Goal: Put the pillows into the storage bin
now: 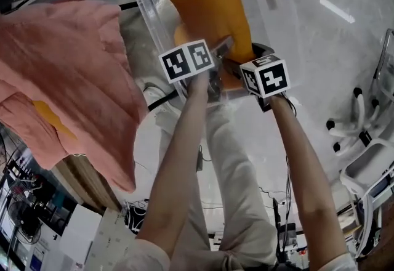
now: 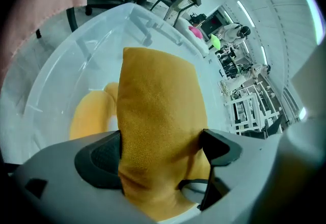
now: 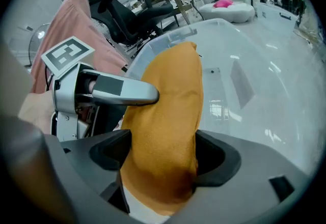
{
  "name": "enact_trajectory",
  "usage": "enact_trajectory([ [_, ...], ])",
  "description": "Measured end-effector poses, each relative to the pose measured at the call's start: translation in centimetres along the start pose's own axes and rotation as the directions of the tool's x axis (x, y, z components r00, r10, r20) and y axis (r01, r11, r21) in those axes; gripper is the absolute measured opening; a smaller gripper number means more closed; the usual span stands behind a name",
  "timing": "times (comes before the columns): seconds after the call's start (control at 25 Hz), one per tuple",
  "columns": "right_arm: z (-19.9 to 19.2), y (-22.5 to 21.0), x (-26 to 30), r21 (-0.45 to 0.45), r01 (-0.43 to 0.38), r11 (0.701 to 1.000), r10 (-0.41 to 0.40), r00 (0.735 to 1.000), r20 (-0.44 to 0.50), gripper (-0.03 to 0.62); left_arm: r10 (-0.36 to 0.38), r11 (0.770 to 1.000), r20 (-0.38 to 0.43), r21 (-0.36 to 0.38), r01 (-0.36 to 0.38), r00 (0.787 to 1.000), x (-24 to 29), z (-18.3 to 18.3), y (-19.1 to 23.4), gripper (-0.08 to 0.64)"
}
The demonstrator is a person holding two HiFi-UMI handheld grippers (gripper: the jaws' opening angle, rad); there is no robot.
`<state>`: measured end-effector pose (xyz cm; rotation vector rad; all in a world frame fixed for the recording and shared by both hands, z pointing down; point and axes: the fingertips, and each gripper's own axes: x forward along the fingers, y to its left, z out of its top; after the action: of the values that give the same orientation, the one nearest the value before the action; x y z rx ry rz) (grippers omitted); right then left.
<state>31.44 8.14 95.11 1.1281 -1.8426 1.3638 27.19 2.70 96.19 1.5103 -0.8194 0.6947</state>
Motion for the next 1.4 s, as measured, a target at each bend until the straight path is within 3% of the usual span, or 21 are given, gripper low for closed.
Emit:
enact_trajectory([
  [0.32, -1.4, -3.9, 5.1, 0.056, 0.016, 0.998, -0.015, 1.000, -0.012, 0.414, 0.008, 1.000, -0.054, 0.018, -0.007, 0.999, 5.3, -1.3, 3.9, 0.500],
  [0.44, -1.6, -5.1, 5.5, 0.011, 0.065, 0.998, -0.065, 0.998, -0.025, 0.405, 0.004, 0.998, -0.091, 0.064, 0.002, 0.996, 5.8, -2.1, 3.9, 0.477],
  [0.52, -2.0, -5.2, 5.3, -0.012, 0.071, 0.997, -0.072, 0.997, -0.040, 0.405, 0.003, 0.997, -0.108, 0.079, 0.006, 0.994, 5.7, -2.5, 3.7, 0.486],
  [0.76, -1.0, -4.7, 1.1, 0.033, 0.083, 0.996, -0.084, 0.996, 0.005, 0.405, 0.025, 0.989, -0.105, 0.146, -0.010, 0.994, 2.6, -1.8, 1.6, 0.494],
  [1.16, 2.7, 3.1, -8.9, 0.050, 0.037, 0.998, -0.043, 0.992, 0.115, 0.405, -0.019, 0.991, -0.028, 0.134, 0.022, 0.999, -7.2, 0.1, -5.2, 0.492],
  [1.4, 6.1, 8.7, -15.1, -0.023, -0.028, 0.999, 0.031, 0.984, 0.173, 0.405, -0.028, 0.994, 0.060, 0.112, 0.021, 0.998, -14.5, 1.3, -9.1, 0.492],
])
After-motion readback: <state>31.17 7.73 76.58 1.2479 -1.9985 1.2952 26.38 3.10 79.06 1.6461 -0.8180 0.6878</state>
